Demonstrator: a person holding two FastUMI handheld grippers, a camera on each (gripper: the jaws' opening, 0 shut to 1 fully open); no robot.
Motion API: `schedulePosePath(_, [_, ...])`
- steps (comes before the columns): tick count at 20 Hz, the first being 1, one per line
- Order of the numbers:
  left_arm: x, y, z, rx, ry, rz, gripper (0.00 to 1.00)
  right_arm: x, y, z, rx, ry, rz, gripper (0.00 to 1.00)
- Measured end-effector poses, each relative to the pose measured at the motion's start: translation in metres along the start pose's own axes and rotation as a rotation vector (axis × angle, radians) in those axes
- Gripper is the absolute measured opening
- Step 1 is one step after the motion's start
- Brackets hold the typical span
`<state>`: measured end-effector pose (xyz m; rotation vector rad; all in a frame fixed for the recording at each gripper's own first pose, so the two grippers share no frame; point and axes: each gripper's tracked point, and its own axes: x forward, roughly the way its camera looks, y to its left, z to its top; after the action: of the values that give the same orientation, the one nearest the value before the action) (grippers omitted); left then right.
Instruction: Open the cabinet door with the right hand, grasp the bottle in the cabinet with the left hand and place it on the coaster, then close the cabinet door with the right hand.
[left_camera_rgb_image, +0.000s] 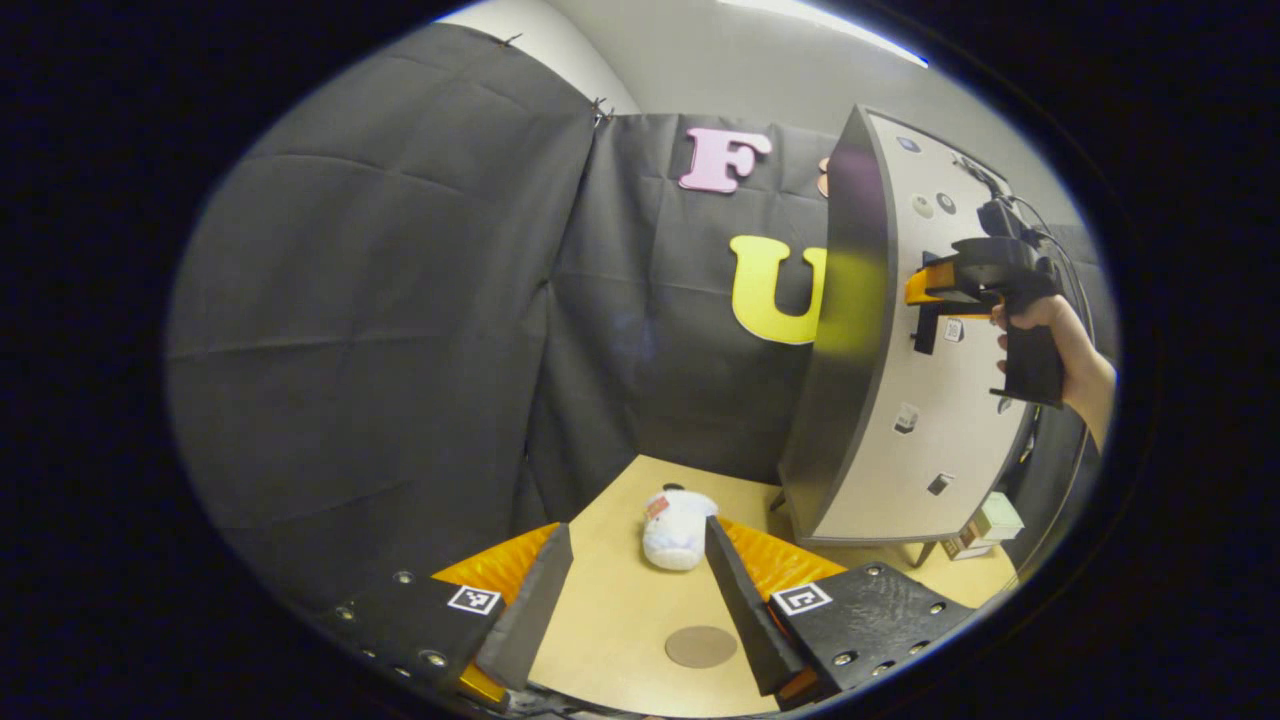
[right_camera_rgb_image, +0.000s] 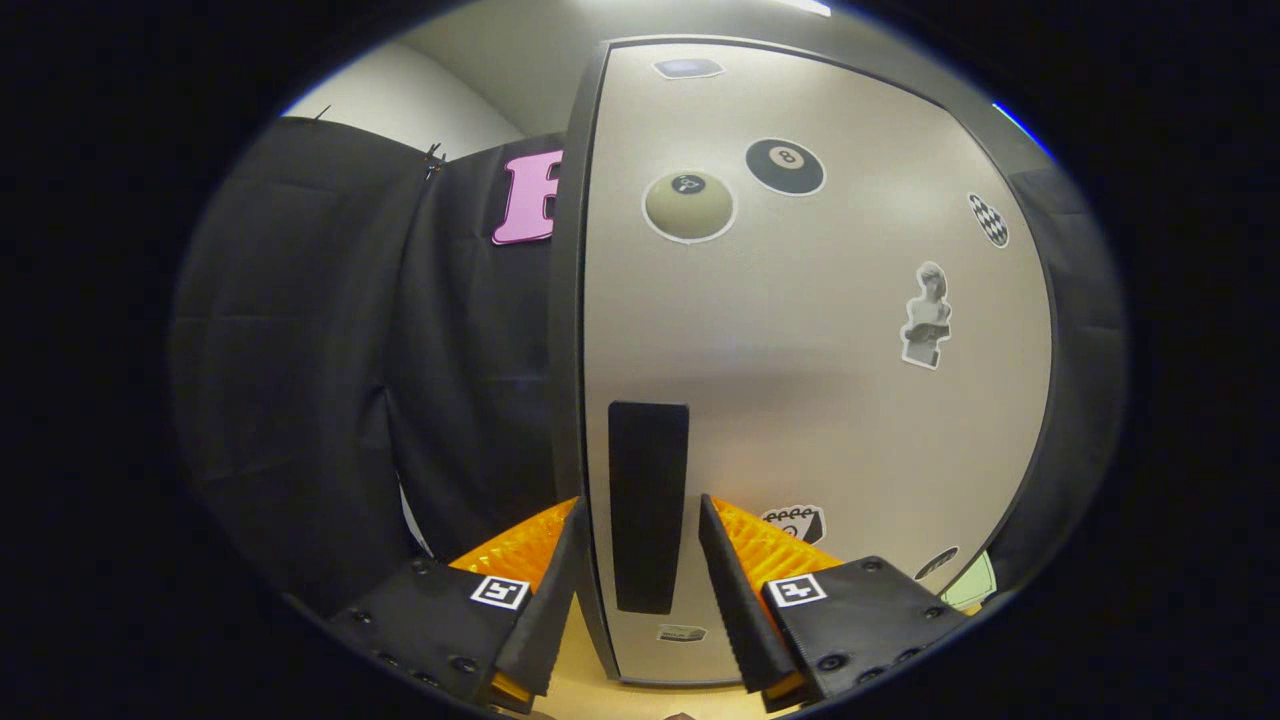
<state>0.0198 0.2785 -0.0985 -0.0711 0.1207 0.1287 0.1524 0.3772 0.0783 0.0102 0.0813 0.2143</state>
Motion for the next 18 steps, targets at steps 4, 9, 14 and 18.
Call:
schedulePosePath(4, [-0.002,0.002,-0.002,0.016,0.000,0.015,0.80,0.001,-0.005,0.000,0.003,0.000,-0.056,0.42])
schedulePosePath(9, [-0.009,0.001,-0.001,0.049,-0.010,0.017,0.83,0.001,-0.007,-0.001,0.041,0.024,-0.067,0.34])
schedulePosePath(14, [-0.019,-0.013,0.000,0.056,-0.012,-0.004,0.83,0.002,-0.005,-0.001,0.061,0.028,-0.041,0.25])
schedulePosePath(18, [-0.021,-0.026,-0.001,0.082,-0.012,-0.027,0.83,0.000,-0.004,-0.004,0.063,0.060,0.000,0.13])
